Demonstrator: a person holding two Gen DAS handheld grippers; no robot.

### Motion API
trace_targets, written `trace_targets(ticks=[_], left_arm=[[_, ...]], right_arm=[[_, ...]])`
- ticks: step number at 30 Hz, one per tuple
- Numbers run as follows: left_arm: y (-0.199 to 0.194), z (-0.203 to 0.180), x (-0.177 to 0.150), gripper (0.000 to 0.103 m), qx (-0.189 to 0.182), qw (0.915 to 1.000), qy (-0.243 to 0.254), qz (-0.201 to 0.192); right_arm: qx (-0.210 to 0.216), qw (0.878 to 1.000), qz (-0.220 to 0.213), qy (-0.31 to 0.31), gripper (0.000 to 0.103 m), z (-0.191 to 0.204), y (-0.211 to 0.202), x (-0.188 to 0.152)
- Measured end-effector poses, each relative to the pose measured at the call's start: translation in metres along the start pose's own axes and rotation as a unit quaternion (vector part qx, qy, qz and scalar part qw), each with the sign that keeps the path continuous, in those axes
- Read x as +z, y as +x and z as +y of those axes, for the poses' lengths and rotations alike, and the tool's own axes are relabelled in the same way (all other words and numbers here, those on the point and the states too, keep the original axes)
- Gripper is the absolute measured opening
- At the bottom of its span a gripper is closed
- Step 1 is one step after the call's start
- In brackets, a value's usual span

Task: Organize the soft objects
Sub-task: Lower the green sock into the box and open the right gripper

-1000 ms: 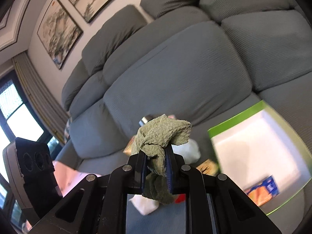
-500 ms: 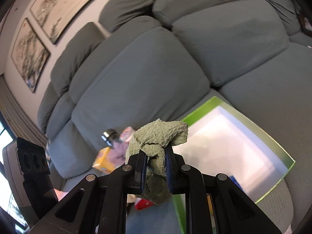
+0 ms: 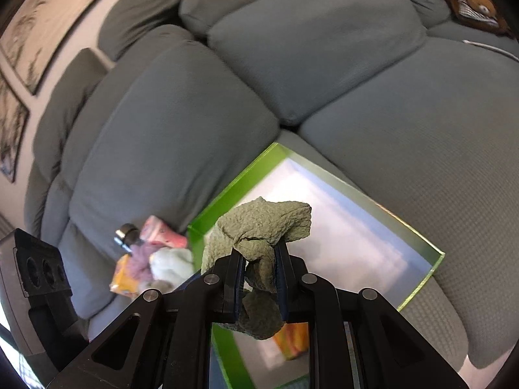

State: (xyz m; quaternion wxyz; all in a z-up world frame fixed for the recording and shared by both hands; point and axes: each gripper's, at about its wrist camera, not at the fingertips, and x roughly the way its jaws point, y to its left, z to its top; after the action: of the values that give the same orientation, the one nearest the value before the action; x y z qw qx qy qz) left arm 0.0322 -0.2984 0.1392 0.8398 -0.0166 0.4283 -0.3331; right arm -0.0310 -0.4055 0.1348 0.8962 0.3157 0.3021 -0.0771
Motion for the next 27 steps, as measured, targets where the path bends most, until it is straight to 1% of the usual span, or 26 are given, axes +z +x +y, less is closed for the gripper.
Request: trace_targets(ticks=[3,11,14,18,27], left_arm=[[0.011,-0.001,-0.001,0.005,-0.011,0.9997,-0.005,0.021],[0.028,-0.002,-0.006,0.006,-0.022,0.9983,-0.005,0.053],[0.032,-0.004,-0.007,0.006,-0.018,0.9979,-0.003,0.063],[0.037,-0.005,-0.007,0.006,-0.022,0.9967,-0.007,0.078],[0.041,-0.008,-0.007,0.007,-0.022,0.9952,-0.01,0.095]], right_arm=[[-0.038,0.999,0.002,0.002,0.019,-0.005,0.002,0.0],[-0.09,0.996,0.016,0.009,0.019,-0.019,0.008,0.001],[-0.099,0.995,0.021,0.011,0.019,-0.023,0.01,0.0],[-0.116,0.993,0.028,0.014,0.019,-0.025,0.014,0.0],[-0.13,0.991,0.03,0.022,0.019,-0.029,0.014,0.0]])
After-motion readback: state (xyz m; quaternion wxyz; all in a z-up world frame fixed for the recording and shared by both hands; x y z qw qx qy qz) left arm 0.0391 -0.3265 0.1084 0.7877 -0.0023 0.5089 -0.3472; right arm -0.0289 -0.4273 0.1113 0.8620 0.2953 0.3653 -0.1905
